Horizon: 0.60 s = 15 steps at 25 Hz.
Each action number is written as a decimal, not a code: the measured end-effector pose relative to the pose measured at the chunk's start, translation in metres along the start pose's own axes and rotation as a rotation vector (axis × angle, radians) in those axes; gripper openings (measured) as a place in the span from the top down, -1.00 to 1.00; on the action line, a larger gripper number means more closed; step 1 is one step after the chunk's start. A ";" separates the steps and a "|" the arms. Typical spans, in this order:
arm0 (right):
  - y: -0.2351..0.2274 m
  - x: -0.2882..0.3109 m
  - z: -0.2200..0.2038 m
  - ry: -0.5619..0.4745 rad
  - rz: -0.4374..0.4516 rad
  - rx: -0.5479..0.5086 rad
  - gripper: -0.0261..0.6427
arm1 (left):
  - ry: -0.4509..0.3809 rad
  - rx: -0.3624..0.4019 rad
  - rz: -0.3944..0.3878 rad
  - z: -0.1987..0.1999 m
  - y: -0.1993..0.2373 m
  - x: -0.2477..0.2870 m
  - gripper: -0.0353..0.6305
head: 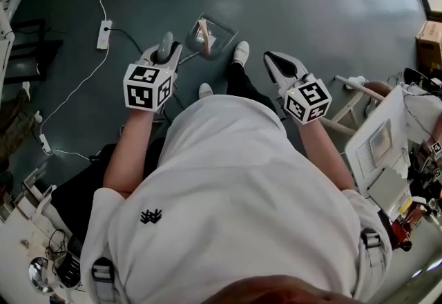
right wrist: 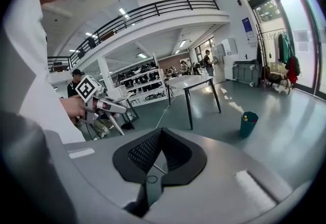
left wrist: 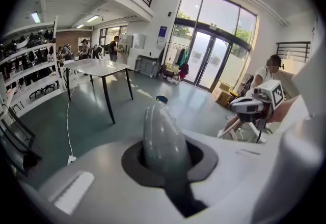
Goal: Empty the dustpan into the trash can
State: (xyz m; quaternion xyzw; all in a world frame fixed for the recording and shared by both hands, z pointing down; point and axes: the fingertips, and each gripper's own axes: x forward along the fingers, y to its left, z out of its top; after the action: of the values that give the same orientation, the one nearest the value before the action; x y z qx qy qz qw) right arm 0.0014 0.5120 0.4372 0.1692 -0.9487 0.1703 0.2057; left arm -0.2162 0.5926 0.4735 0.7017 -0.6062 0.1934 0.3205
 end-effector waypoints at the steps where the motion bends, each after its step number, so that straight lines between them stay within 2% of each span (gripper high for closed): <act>1: -0.012 0.004 0.006 -0.012 -0.001 0.002 0.92 | 0.005 -0.005 -0.002 0.008 0.002 0.008 0.65; 4: -0.054 0.014 0.029 -0.035 -0.005 0.002 0.90 | 0.012 -0.032 -0.003 0.039 0.005 0.032 0.65; 6: -0.085 0.014 0.045 -0.048 -0.005 0.005 0.81 | 0.017 -0.035 -0.001 0.064 0.001 0.046 0.65; 11: -0.171 0.031 0.074 -0.066 -0.027 0.025 0.74 | 0.031 -0.015 0.003 0.136 0.011 0.104 0.65; 15: -0.230 0.048 0.091 -0.078 -0.046 0.047 0.74 | 0.003 0.027 0.008 0.188 0.019 0.144 0.65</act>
State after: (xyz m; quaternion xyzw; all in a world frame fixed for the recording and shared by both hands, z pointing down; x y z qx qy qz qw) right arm 0.0197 0.2608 0.4389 0.2022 -0.9476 0.1811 0.1682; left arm -0.2291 0.3579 0.4374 0.7032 -0.6060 0.2041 0.3110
